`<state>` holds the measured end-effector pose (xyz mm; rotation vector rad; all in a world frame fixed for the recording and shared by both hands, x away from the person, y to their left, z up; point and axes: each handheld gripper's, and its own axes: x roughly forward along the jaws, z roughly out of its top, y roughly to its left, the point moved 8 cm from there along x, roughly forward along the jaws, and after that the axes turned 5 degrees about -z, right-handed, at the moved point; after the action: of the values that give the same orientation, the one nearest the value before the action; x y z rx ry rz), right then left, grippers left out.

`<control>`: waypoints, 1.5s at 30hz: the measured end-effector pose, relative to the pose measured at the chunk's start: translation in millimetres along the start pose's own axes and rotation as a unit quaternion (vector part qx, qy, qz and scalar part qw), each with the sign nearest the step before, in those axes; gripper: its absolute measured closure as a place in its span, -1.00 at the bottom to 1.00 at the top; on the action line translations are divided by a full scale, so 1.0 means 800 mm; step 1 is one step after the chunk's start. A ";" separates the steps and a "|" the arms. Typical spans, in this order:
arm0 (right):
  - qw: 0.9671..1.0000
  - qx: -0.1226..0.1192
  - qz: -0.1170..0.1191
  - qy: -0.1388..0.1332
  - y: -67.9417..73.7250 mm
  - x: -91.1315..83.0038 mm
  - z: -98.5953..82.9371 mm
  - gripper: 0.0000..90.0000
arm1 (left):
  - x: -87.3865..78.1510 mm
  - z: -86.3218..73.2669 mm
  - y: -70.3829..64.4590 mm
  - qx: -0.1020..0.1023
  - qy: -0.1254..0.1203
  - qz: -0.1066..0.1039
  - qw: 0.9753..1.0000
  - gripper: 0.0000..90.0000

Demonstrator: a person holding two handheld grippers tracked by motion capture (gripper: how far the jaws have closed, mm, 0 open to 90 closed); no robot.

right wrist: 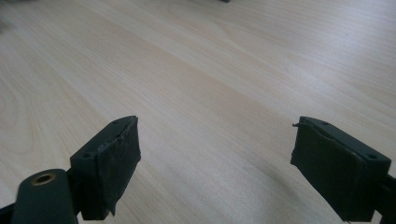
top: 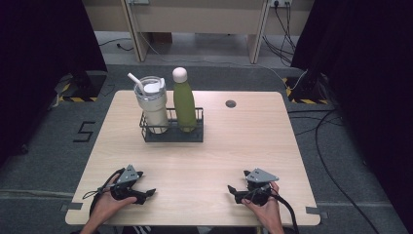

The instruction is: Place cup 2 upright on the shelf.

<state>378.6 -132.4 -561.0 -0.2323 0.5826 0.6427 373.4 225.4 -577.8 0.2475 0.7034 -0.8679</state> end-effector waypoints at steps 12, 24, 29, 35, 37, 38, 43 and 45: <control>0.998 -0.017 -0.009 0.053 0.003 0.000 -0.015 -0.66 | 0.000 0.000 0.000 -0.001 -0.002 0.000 1.000 -0.69; 0.996 -0.026 0.000 0.082 0.009 -0.003 -0.025 -0.89 | 0.000 0.000 0.000 -0.001 -0.001 0.000 1.000 -0.70; 0.996 -0.025 -0.003 0.088 0.010 -0.002 -0.027 -0.99 | 0.000 0.000 0.000 -0.001 -0.001 0.000 1.000 -0.70; 0.996 -0.025 -0.003 0.088 0.010 -0.003 -0.028 -0.99 | 0.000 0.000 0.000 -0.001 -0.001 0.000 1.000 -0.70; 0.996 -0.025 -0.003 0.088 0.010 -0.003 -0.028 -0.99 | 0.000 0.000 0.000 -0.001 -0.001 0.000 1.000 -0.70; 0.996 -0.025 -0.003 0.088 0.010 -0.003 -0.028 -0.99 | 0.000 0.000 0.000 -0.001 -0.001 0.000 1.000 -0.70; 0.996 -0.025 -0.003 0.088 0.010 -0.003 -0.028 -0.99 | 0.000 0.000 0.000 -0.001 -0.001 0.000 1.000 -0.70; 0.996 -0.026 -0.003 0.088 0.010 -0.003 -0.028 -0.99 | 0.000 0.000 0.000 -0.001 -0.001 0.000 1.000 -0.70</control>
<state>362.8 -135.6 -578.0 -0.3412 0.7353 0.6359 373.2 225.2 -577.9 0.2449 0.7034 -0.8676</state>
